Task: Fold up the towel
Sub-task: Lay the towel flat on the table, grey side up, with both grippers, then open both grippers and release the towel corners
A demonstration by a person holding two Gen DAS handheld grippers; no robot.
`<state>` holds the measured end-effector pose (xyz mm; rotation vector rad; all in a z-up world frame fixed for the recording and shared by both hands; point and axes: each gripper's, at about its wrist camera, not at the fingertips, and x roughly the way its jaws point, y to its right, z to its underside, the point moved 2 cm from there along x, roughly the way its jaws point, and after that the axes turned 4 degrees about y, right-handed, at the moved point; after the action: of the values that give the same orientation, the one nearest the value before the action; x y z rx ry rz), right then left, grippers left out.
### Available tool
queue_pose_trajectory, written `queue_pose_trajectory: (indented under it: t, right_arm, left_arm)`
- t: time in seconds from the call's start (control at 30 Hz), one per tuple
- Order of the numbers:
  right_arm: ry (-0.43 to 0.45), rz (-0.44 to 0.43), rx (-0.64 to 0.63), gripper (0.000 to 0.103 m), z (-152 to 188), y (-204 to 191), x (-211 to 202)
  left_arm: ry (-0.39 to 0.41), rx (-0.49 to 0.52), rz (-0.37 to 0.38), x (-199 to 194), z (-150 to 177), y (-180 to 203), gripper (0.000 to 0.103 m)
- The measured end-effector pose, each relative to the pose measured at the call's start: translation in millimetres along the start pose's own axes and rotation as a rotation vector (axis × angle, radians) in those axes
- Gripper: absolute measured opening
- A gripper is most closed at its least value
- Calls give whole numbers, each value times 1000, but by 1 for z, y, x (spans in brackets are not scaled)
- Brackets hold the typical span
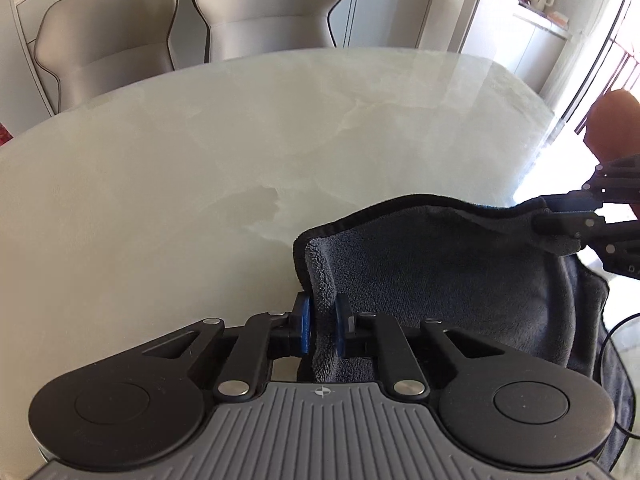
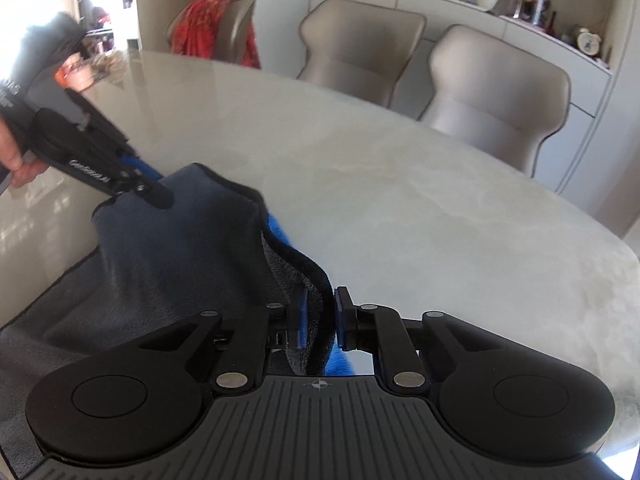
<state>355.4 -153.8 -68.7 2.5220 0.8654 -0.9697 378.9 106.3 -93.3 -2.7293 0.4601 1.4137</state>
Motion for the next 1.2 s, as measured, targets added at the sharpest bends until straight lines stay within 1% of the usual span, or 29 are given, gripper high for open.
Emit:
queue_pose_trajectory:
  t: [0.07,0.17,0.23,0.37,0.5,0.53,0.57,0.67,0.7,0.87,0.9,0.97,1.0,1.07,1.13,1.2]
  right_arm:
    - [14,48,-4,12,-6,12,-5]
    - [32,74,-9,12,-17,25,-7]
    - [39,89,-19,12,-25,32,-4]
    - [38,112,-41,12,-40,42,10]
    - [31,115,-44,12,-48,50,25]
    - [20,109,-39,13,-50,53,30]
    - [-3,102,-36,13,-49,55,37]
    - [-60,93,-70,14,-41,53,53]
    - [-66,94,-64,15,-41,54,55]
    - [-93,99,-37,16,-37,60,67]
    - [-99,99,-32,19,-37,61,69]
    - [-110,101,-21,26,-35,63,74]
    - [-115,102,-16,33,-35,64,76]
    - [-126,104,-5,34,-33,66,81]
    - [-138,88,16,35,-32,67,83]
    - [-143,71,29,36,-31,67,86]
  left_arm:
    - [22,-3,-7,-4,-7,-1,11]
    - [51,27,-20,-5,-20,2,11]
    - [66,65,-42,-3,-32,6,11]
    - [91,106,-81,4,-50,8,11]
    - [104,116,-107,17,-64,5,13]
    - [97,116,-113,21,-65,4,15]
    - [89,115,-116,24,-65,3,15]
    - [64,130,-131,35,-62,1,20]
    - [55,139,-138,39,-61,0,23]
    - [26,127,-150,47,-62,-15,28]
    - [23,127,-156,49,-63,-18,30]
    - [20,117,-160,50,-64,-24,37]
    - [20,109,-160,50,-65,-27,41]
    - [17,99,-162,53,-66,-30,42]
    - [5,94,-144,58,-69,-33,42]
    - [-5,119,-126,63,-70,-29,42]
